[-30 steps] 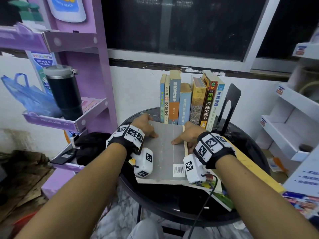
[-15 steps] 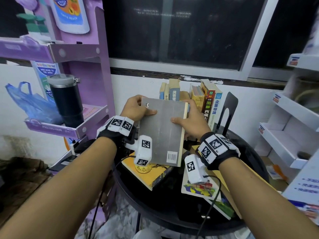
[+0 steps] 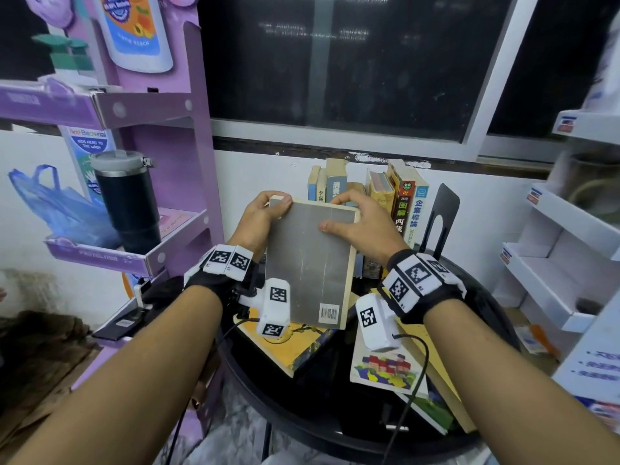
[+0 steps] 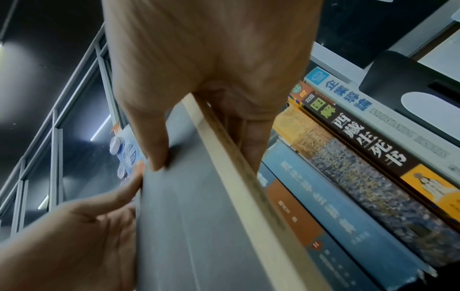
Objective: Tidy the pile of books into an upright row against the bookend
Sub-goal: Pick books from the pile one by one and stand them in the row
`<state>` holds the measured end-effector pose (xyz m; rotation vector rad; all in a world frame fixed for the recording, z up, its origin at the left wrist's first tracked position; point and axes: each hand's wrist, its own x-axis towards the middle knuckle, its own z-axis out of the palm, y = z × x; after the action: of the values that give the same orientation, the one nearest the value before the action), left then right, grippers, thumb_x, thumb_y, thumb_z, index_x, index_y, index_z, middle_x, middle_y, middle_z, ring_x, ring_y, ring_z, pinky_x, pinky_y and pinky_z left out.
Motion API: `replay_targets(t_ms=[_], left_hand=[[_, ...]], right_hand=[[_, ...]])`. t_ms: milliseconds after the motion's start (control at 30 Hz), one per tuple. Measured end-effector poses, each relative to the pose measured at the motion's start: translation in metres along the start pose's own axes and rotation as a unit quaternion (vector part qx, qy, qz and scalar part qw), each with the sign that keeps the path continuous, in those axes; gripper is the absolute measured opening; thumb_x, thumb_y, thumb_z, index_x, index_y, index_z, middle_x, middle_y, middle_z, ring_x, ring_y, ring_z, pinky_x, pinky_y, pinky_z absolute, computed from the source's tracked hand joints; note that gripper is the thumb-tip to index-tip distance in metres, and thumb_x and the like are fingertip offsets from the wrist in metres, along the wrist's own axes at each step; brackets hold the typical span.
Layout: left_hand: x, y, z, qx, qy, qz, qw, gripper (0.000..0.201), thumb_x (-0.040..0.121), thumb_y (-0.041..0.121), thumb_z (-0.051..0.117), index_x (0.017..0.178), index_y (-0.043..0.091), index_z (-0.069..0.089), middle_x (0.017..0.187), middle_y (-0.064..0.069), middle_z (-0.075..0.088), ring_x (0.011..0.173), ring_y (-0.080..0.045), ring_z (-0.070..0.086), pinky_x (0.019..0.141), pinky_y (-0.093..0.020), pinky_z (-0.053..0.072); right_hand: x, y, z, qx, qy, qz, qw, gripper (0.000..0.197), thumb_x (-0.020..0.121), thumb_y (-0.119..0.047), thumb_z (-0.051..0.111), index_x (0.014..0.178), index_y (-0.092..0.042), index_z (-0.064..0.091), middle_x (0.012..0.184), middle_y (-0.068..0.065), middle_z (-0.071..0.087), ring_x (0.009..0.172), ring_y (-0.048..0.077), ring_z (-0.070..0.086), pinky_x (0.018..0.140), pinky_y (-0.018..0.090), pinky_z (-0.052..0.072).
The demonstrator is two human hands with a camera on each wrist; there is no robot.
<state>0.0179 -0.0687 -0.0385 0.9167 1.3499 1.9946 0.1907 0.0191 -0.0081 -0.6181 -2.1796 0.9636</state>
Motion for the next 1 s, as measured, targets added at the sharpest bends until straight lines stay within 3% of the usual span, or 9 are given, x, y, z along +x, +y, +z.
replay_targets(t_ms=[133, 267, 333, 500, 667, 767, 867, 1000], left_hand=[[0.001, 0.001, 0.003, 0.001, -0.014, 0.002, 1.0, 0.002, 0.091, 0.019, 0.06, 0.091, 0.019, 0.062, 0.088, -0.005, 0.069, 0.076, -0.019, 0.064, 0.069, -0.03, 0.053], [0.001, 0.002, 0.006, 0.008, -0.025, 0.0, 1.0, 0.002, 0.09, 0.021, 0.062, 0.09, 0.02, 0.064, 0.097, -0.009, 0.067, 0.088, -0.025, 0.062, 0.085, -0.04, 0.05], [0.001, 0.003, 0.008, 0.012, -0.022, -0.003, 1.0, 0.003, 0.091, 0.02, 0.061, 0.09, 0.019, 0.063, 0.095, -0.008, 0.068, 0.087, -0.025, 0.063, 0.084, -0.04, 0.05], [0.003, 0.006, 0.018, 0.023, -0.024, -0.017, 0.999, 0.004, 0.093, 0.017, 0.056, 0.091, 0.017, 0.06, 0.079, -0.001, 0.071, 0.072, -0.016, 0.065, 0.066, -0.027, 0.051], [0.006, 0.008, 0.037, 0.05, -0.038, -0.017, 0.998, 0.006, 0.093, 0.021, 0.056, 0.091, 0.018, 0.06, 0.092, -0.009, 0.064, 0.081, -0.021, 0.059, 0.077, -0.033, 0.049], [0.009, 0.01, 0.054, 0.078, -0.049, -0.001, 0.996, 0.009, 0.094, 0.022, 0.055, 0.096, 0.018, 0.063, 0.093, -0.004, 0.062, 0.079, -0.016, 0.055, 0.067, -0.026, 0.044], [0.011, 0.013, 0.075, 0.099, -0.064, 0.011, 0.993, 0.018, 0.094, 0.022, 0.055, 0.109, 0.015, 0.062, 0.099, 0.0, 0.059, 0.08, -0.01, 0.052, 0.066, -0.021, 0.04], [0.011, 0.014, 0.104, 0.111, -0.078, 0.025, 0.99, 0.029, 0.093, 0.024, 0.056, 0.118, 0.01, 0.061, 0.101, 0.001, 0.057, 0.085, -0.01, 0.049, 0.073, -0.021, 0.038]], right_hand=[[0.002, -0.011, -0.01, -0.003, -0.103, 0.043, 0.994, 0.026, 0.079, -0.026, 0.078, 0.103, -0.029, 0.067, 0.1, 0.003, 0.071, 0.086, 0.025, 0.072, 0.07, 0.055, 0.059], [-0.003, -0.017, -0.012, -0.013, -0.147, 0.057, 0.987, 0.031, 0.085, -0.026, 0.073, 0.115, -0.026, 0.064, 0.102, 0.006, 0.071, 0.086, 0.027, 0.072, 0.07, 0.055, 0.059], [-0.005, -0.019, -0.013, -0.017, -0.143, 0.052, 0.988, 0.029, 0.087, -0.025, 0.07, 0.115, -0.024, 0.063, 0.102, 0.006, 0.071, 0.086, 0.028, 0.072, 0.071, 0.053, 0.059], [-0.01, -0.021, -0.017, -0.042, -0.106, 0.014, 0.993, 0.019, 0.088, -0.02, 0.07, 0.105, -0.025, 0.063, 0.103, 0.007, 0.07, 0.087, 0.024, 0.071, 0.076, 0.049, 0.06], [-0.014, -0.018, -0.034, -0.035, -0.083, 0.0, 0.996, 0.024, 0.087, -0.017, 0.07, 0.11, -0.017, 0.067, 0.104, 0.007, 0.071, 0.086, 0.022, 0.071, 0.073, 0.04, 0.061], [-0.019, -0.016, -0.051, -0.044, -0.072, -0.013, 0.996, 0.025, 0.088, -0.017, 0.069, 0.113, -0.014, 0.067, 0.101, 0.001, 0.069, 0.086, 0.016, 0.069, 0.07, 0.026, 0.058], [-0.026, -0.015, -0.069, -0.044, -0.063, -0.015, 0.997, 0.02, 0.089, -0.017, 0.068, 0.108, -0.02, 0.063, 0.092, -0.009, 0.065, 0.079, 0.009, 0.066, 0.064, 0.018, 0.056], [-0.034, -0.005, -0.094, -0.039, -0.03, 0.0, 0.999, 0.028, 0.087, -0.019, 0.07, 0.115, -0.021, 0.066, 0.102, -0.005, 0.068, 0.085, 0.012, 0.068, 0.069, 0.021, 0.057]])
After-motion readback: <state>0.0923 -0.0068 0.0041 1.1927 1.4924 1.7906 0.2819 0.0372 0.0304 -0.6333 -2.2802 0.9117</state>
